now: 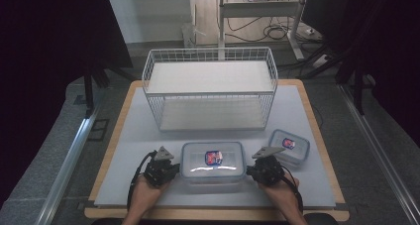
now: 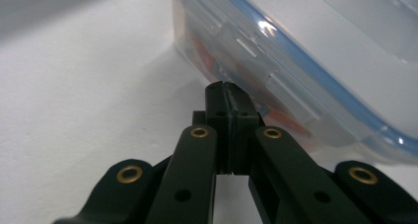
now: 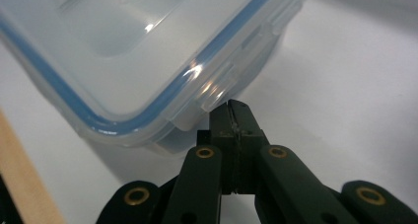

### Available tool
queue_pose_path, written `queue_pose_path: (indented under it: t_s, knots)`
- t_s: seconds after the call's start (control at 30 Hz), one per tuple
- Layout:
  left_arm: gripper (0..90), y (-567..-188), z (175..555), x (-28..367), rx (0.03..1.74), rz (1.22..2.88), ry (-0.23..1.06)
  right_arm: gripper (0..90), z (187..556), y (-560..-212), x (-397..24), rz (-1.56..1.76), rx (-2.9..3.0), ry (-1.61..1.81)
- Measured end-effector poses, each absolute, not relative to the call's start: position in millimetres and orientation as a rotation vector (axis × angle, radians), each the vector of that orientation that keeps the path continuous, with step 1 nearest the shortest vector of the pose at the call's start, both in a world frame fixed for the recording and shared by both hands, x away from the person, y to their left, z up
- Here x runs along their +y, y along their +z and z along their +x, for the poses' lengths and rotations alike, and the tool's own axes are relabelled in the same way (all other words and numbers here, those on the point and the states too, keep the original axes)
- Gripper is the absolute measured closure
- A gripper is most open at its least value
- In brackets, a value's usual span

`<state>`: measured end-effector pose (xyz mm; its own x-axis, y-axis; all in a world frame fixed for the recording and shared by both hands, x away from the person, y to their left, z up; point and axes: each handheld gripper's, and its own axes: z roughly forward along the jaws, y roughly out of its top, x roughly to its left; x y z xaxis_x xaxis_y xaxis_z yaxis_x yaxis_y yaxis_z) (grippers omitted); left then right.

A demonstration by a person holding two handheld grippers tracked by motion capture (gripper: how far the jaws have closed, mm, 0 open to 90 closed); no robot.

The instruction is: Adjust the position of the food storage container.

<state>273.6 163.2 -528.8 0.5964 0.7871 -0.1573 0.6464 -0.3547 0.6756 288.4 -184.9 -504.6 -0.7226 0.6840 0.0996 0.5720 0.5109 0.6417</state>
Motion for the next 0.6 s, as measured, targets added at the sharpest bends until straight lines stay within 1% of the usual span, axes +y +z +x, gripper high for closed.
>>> queue_pose_path:
  t_s: [0.13,0.17,0.2,0.3,0.33,0.37,0.4,0.43,0.5,0.57,0.6]
  knots:
    - [89.7,-530,280,165,1.138,2.094,0.237,89.9,286,-504,-183,1.068,2.591,1.006]
    - [85.6,-530,280,167,1.142,2.086,0.223,89.6,287,-504,-185,1.063,2.604,1.02]
    - [85.6,-529,280,169,1.147,2.081,0.216,89.6,287,-504,-185,1.063,2.604,1.02]
    - [73.8,-524,273,180,1.162,2.055,0.276,85.1,287,-501,-193,1.064,2.578,1.027]
    - [64.2,-520,267,189,1.152,2.05,0.329,79.7,287,-498,-203,1.053,2.546,1.047]
    - [59.7,-520,267,189,1.152,2.05,0.329,79.7,287,-498,-203,1.053,2.546,1.047]
    - [59.7,-519,264,194,1.149,2.042,0.35,76.7,288,-496,-209,1.061,2.534,1.066]
    - [55.0,-517,262,199,1.137,2.043,0.371,73.1,288,-495,-214,1.056,2.523,1.08]
    - [42.6,-516,257,206,1.122,2.031,0.414,64.6,288,-493,-221,1.048,2.503,1.095]
    - [31.4,-517,256,211,1.101,2.031,0.432,55.3,289,-493,-225,1.052,2.488,1.112]
    - [23.6,-518,255,213,1.095,2.033,0.436,46.9,291,-495,-227,1.061,2.485,1.117]
